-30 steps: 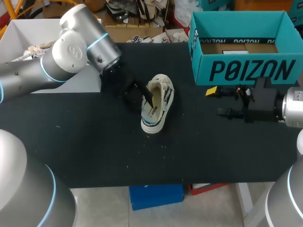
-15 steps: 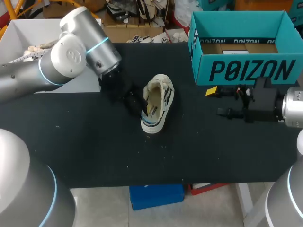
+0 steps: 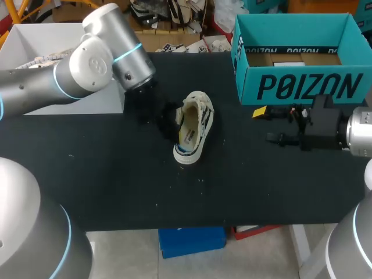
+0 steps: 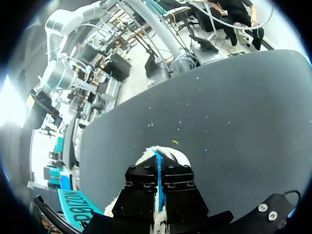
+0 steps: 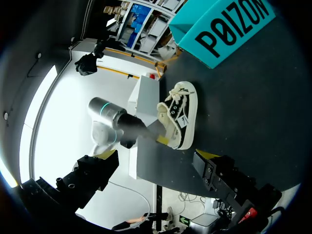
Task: Take the shoe out of the shoebox, open the shoe tongue, remove and reinsert the insole, then place the shoe into the shoebox
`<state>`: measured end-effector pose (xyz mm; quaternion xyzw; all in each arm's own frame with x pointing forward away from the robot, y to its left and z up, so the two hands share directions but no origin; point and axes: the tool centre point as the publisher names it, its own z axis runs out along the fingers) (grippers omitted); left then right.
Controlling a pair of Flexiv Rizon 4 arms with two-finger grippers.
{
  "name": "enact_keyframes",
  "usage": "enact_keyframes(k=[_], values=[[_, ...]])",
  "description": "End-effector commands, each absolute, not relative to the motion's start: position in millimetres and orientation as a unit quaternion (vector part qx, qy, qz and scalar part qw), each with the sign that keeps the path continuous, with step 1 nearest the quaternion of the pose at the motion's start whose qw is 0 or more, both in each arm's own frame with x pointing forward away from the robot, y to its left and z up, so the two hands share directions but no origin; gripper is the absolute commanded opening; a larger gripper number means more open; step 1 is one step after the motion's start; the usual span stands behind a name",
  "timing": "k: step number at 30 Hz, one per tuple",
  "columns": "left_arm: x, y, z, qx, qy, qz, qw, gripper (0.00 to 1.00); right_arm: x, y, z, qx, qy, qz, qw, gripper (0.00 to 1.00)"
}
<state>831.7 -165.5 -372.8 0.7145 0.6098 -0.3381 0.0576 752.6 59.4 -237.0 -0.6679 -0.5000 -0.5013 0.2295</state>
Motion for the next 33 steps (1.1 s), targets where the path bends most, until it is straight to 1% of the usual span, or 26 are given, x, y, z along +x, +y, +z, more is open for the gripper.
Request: enact_keyframes(k=[1, 23, 24, 25, 27, 28, 29, 30, 32, 33], values=[[835.5, -169.0, -376.0, 0.714, 0.611, -0.337, 0.055, 0.0, 752.9, 60.3, -236.7, -0.669, -0.5, -0.5, 0.229, 1.0], [848.3, -173.6, -383.4, 0.703, 0.631, -0.325, 0.053, 0.0, 752.9, 60.3, -236.7, -0.669, -0.5, -0.5, 0.229, 1.0], [846.6, -174.0, -383.4, 0.702, 0.631, -0.325, 0.052, 0.04, 752.9, 60.3, -236.7, -0.669, -0.5, -0.5, 0.229, 1.0], [844.7, -174.2, -383.1, 0.702, 0.631, -0.326, 0.05, 0.11, 752.9, 60.3, -236.7, -0.669, -0.5, -0.5, 0.229, 1.0], [843.5, -174.4, -383.5, 0.702, 0.632, -0.326, 0.048, 0.15, 752.9, 60.3, -236.7, -0.669, -0.5, -0.5, 0.229, 1.0], [842.3, -174.4, -383.7, 0.701, 0.632, -0.327, 0.046, 0.19, 752.9, 60.3, -236.7, -0.669, -0.5, -0.5, 0.229, 1.0], [839.5, -174.3, -382.2, 0.701, 0.631, -0.329, 0.045, 0.31, 752.9, 60.3, -236.7, -0.669, -0.5, -0.5, 0.229, 1.0], [839.1, -174.1, -381.7, 0.7, 0.631, -0.331, 0.045, 0.37, 752.9, 60.3, -236.7, -0.669, -0.5, -0.5, 0.229, 1.0], [836.6, -171.2, -376.2, 0.7, 0.629, -0.335, 0.045, 0.43, 752.9, 60.3, -236.7, -0.669, -0.5, -0.5, 0.229, 1.0], [835.2, -169.0, -371.7, 0.701, 0.627, -0.337, 0.047, 0.44, 752.9, 60.3, -236.7, -0.669, -0.5, -0.5, 0.229, 1.0]])
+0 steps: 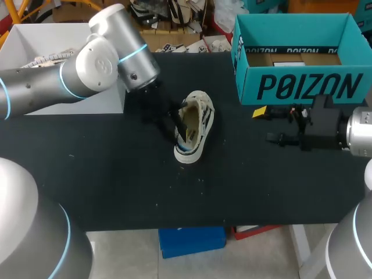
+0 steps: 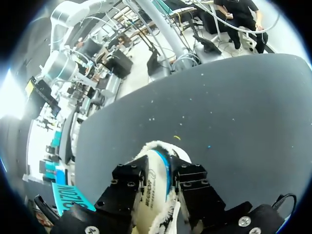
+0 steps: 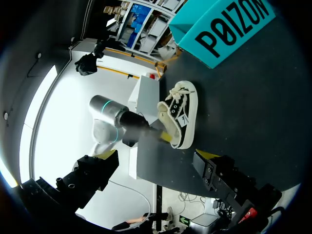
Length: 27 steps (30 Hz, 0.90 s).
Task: Take the shoe out of the shoebox, open the shoe tongue, remove and reinsert the insole, then place the shoe into the shoebox
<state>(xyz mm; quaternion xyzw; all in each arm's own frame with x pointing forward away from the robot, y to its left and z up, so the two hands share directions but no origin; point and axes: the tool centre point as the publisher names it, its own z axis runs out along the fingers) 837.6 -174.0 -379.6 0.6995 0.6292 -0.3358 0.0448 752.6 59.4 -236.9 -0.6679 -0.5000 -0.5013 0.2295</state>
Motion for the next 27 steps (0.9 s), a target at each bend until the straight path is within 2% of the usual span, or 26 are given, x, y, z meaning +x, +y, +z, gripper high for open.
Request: enact_keyframes(k=[1, 5, 7, 8, 10, 11, 27], values=[[834.4, -167.9, -368.8, 0.701, 0.626, -0.338, 0.048, 0.44, 752.9, 60.3, -236.7, -0.669, -0.5, -0.5, 0.229, 1.0], [832.0, -157.7, -350.4, 0.706, 0.621, -0.336, 0.055, 0.42, 752.9, 60.3, -236.7, -0.669, -0.5, -0.5, 0.229, 1.0], [832.5, -152.5, -343.2, 0.712, 0.62, -0.323, 0.058, 0.38, 752.9, 60.3, -236.7, -0.669, -0.5, -0.5, 0.229, 1.0], [833.3, -151.2, -342.4, 0.714, 0.622, -0.316, 0.058, 0.33, 752.9, 60.3, -236.7, -0.669, -0.5, -0.5, 0.229, 1.0], [836.8, -149.4, -344.3, 0.719, 0.624, -0.301, 0.057, 0.08, 752.9, 60.3, -236.7, -0.669, -0.5, -0.5, 0.229, 1.0], [837.0, -149.8, -344.3, 0.728, 0.622, -0.283, 0.055, 0.0, 752.9, 60.3, -236.7, -0.669, -0.5, -0.5, 0.229, 1.0], [837.2, -163.0, -368.3, 0.772, 0.604, -0.197, 0.031, 0.0, 752.9, 60.3, -236.7, -0.669, -0.5, -0.5, 0.229, 1.0]])
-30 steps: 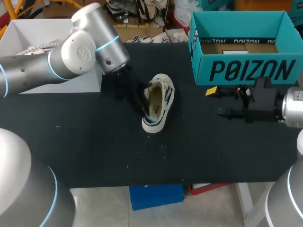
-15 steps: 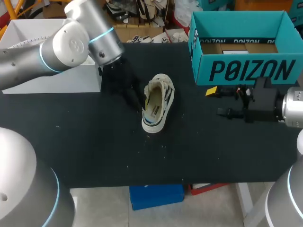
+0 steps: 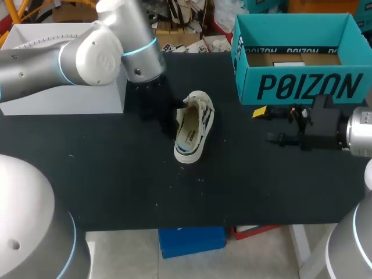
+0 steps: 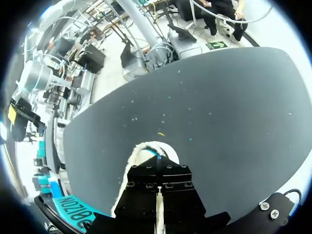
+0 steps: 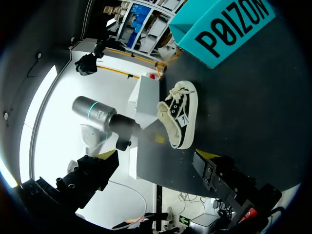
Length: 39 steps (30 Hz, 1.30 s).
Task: Take the shoe out of the shoebox, open the shoe tongue, remove and reinsert the insole, then place the shoe into the shoebox
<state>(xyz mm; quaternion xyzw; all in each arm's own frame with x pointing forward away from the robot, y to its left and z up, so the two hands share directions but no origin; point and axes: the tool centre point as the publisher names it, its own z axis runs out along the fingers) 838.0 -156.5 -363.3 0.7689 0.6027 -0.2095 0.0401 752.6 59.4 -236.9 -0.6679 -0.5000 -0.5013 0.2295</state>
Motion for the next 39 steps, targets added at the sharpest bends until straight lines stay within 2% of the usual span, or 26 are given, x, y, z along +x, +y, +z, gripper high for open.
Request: enact_keyframes(k=[1, 28, 37, 39], values=[[836.7, -162.9, -370.3, 0.771, 0.604, -0.197, 0.03, 0.0, 752.9, 60.3, -236.7, -0.669, -0.5, -0.5, 0.229, 1.0], [843.6, -178.9, -406.8, 0.776, 0.601, -0.188, -0.013, 0.0, 752.9, 60.3, -236.7, -0.669, -0.5, -0.5, 0.229, 1.0], [847.4, -183.8, -409.6, 0.791, 0.589, -0.166, -0.014, 0.0, 752.9, 60.3, -236.7, -0.669, -0.5, -0.5, 0.229, 1.0], [850.3, -184.0, -410.8, 0.786, 0.602, -0.139, 0.01, 0.0, 752.9, 60.3, -236.7, -0.669, -0.5, -0.5, 0.229, 1.0]])
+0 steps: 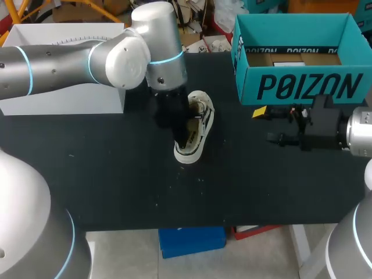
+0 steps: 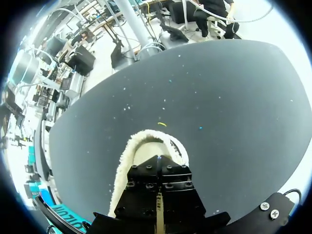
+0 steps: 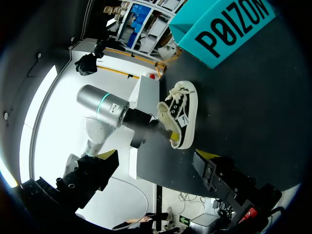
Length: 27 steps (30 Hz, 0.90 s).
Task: Take the shoe out of the shoebox, open the shoe tongue, remove and reinsert the insole, then place the shoe into the shoebox
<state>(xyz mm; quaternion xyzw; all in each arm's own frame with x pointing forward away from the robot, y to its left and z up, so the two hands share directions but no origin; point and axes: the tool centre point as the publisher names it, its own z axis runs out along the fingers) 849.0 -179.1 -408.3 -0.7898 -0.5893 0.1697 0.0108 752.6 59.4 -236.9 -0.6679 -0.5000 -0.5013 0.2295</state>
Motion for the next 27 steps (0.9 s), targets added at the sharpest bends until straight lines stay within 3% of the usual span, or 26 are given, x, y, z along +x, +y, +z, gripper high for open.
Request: enact_keyframes(k=[1, 9, 19, 27], values=[[851.2, -184.5, -410.2, -0.786, -0.602, 0.137, -0.019, 0.0, 752.9, 60.3, -236.7, -0.669, -0.5, -0.5, 0.229, 1.0], [851.6, -192.4, -417.4, -0.785, -0.602, 0.134, -0.06, 0.0, 752.9, 60.3, -236.7, -0.669, -0.5, -0.5, 0.229, 1.0], [843.6, -200.4, -433.7, -0.791, -0.596, 0.133, -0.044, 0.0, 752.9, 60.3, -236.7, -0.669, -0.5, -0.5, 0.229, 1.0], [836.9, -195.8, -400.0, -0.778, -0.602, 0.175, -0.035, 0.0, 752.9, 60.3, -236.7, -0.669, -0.5, -0.5, 0.229, 1.0]])
